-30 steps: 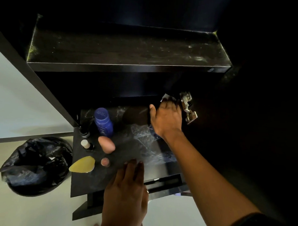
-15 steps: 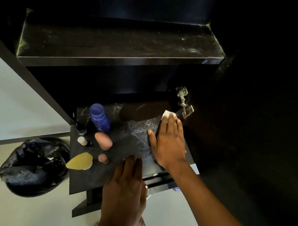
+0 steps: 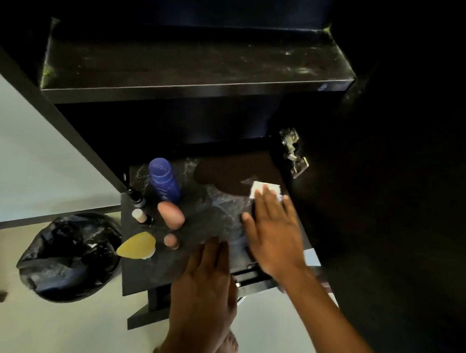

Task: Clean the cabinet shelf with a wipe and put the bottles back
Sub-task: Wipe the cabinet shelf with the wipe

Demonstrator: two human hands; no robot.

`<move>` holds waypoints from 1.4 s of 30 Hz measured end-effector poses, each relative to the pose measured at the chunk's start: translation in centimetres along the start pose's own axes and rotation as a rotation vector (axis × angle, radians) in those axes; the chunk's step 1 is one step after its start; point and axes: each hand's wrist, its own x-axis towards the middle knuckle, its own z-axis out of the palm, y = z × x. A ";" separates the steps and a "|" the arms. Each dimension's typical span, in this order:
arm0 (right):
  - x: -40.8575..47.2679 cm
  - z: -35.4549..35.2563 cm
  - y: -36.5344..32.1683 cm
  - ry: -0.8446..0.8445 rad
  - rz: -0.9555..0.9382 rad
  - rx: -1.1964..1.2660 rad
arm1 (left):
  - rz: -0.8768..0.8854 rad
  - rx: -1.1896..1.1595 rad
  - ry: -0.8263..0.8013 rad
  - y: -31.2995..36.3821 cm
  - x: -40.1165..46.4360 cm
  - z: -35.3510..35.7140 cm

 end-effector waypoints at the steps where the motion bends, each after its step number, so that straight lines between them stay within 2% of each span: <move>1: 0.2 0.0 1.0 0.007 0.060 -0.027 | 0.006 -0.001 0.007 0.0 0.0 0.1; 4: 2.8 0.3 1.0 0.001 0.070 -0.014 | 0.006 -0.004 0.021 0.0 -0.2 0.3; 7: 3.3 0.3 -1.9 -0.028 -0.125 0.042 | 0.004 -0.024 0.039 0.1 -0.3 0.1; 10: -0.7 -0.4 -3.2 -0.053 -0.275 0.054 | 0.016 -0.048 0.056 0.2 -0.4 -0.1; 13: -2.7 -1.1 -1.8 -0.058 -0.183 0.087 | 0.003 -0.038 0.046 -0.1 -0.7 0.7; 16: 0.2 -0.7 0.4 -0.010 -0.013 0.035 | -0.012 0.010 0.026 -0.2 -0.8 1.0; 18: 3.3 -0.7 0.3 0.000 -0.013 0.071 | -0.020 0.014 0.039 -0.1 -0.8 1.1; 22: 6.7 -0.1 -3.4 -0.057 -0.272 0.185 | -0.054 -0.008 0.036 0.1 -1.1 1.4; 26: 3.1 0.2 -4.4 -0.076 -0.458 0.203 | -0.057 -0.021 0.036 0.0 -1.3 1.8; 28: -0.4 -0.2 -2.7 -0.094 -0.422 0.186 | -0.037 -0.033 0.054 -0.2 -1.4 1.9; 31: -4.3 -0.4 0.6 -0.077 -0.237 0.182 | -0.016 -0.035 0.058 -0.6 -1.5 1.9; 35: -0.7 -0.5 1.0 -0.039 -0.093 0.078 | -0.014 -0.023 0.051 -0.4 -1.6 1.6; 39: 4.1 -0.2 -1.8 -0.044 -0.204 0.130 | -0.036 -0.040 0.058 0.2 -2.0 1.3; 42: 0.3 -0.1 -2.3 -0.054 -0.316 0.078 | -0.006 0.000 0.072 0.1 -3.2 1.6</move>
